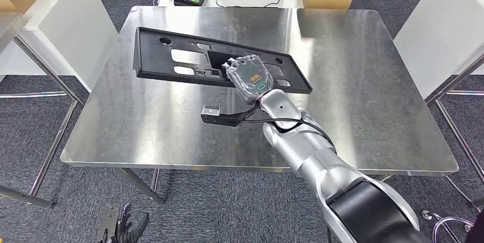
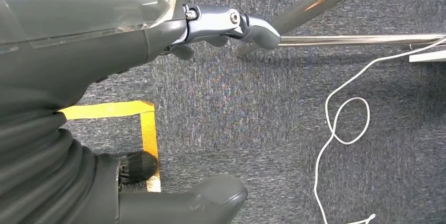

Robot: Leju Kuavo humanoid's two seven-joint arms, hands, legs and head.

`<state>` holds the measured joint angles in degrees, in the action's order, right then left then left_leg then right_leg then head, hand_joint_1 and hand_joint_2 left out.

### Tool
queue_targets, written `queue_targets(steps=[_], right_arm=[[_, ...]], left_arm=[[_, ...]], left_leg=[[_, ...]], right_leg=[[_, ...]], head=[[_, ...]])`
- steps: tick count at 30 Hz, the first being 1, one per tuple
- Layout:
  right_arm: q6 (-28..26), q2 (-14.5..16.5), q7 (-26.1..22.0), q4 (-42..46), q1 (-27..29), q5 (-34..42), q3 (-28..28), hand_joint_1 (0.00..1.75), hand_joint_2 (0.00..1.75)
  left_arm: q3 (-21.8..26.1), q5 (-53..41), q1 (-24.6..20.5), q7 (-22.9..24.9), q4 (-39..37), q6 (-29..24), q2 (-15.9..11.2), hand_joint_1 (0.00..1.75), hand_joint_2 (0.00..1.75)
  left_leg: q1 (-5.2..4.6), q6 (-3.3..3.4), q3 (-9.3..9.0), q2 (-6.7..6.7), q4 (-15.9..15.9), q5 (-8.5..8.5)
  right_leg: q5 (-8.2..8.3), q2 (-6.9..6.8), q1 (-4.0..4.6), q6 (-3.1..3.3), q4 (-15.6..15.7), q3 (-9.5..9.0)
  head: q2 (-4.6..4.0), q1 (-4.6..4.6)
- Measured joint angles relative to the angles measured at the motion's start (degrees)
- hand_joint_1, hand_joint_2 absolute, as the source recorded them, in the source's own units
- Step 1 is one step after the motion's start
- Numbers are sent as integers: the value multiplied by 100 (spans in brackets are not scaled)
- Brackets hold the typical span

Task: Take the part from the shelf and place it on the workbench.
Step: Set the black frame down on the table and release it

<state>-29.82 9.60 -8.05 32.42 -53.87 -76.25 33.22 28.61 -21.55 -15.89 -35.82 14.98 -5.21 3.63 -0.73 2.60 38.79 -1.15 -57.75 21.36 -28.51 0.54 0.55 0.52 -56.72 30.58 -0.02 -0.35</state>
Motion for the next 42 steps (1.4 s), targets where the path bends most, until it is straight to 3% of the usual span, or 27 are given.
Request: queue_targets(steps=[2,3,7,19,30,42], right_arm=[[3,24,202,-165,-111,-81,13,0,0],[3,32,320,-227,-162,-127,15,0,0],[-2,39,650,-398,-294,-303,11,0,0],[259,39,1514,-576,-306,-815,-21,0,0],[344,16,1720,-566,-297,-957,-274,0,0],[844,-99,2146,-453,-235,-1184,-528,0,0]], left_arm=[[-17,-43,5,13,-3,-14,0,0,175],[-23,-65,7,31,-3,-28,0,0,175],[-87,-128,19,117,-8,-77,0,0,0],[-111,-143,26,259,-31,-204,0,0,0],[-111,-160,26,259,-31,-200,0,0,0],[-111,-186,22,289,-31,-207,2,0,0]], left_leg=[[2,0,0,0,0,0],[3,0,0,1,0,0],[9,0,-2,0,0,0],[10,-1,-3,0,0,0],[11,0,-5,2,0,0],[11,0,-14,2,0,0]], right_leg=[[0,0,1,0,0,0],[0,0,1,0,0,0],[0,0,5,1,0,-2],[0,0,6,1,0,-3],[0,1,6,0,0,-4],[0,1,6,0,0,-11]], head=[[0,0],[0,0],[0,0],[0,2],[0,1],[0,1]])
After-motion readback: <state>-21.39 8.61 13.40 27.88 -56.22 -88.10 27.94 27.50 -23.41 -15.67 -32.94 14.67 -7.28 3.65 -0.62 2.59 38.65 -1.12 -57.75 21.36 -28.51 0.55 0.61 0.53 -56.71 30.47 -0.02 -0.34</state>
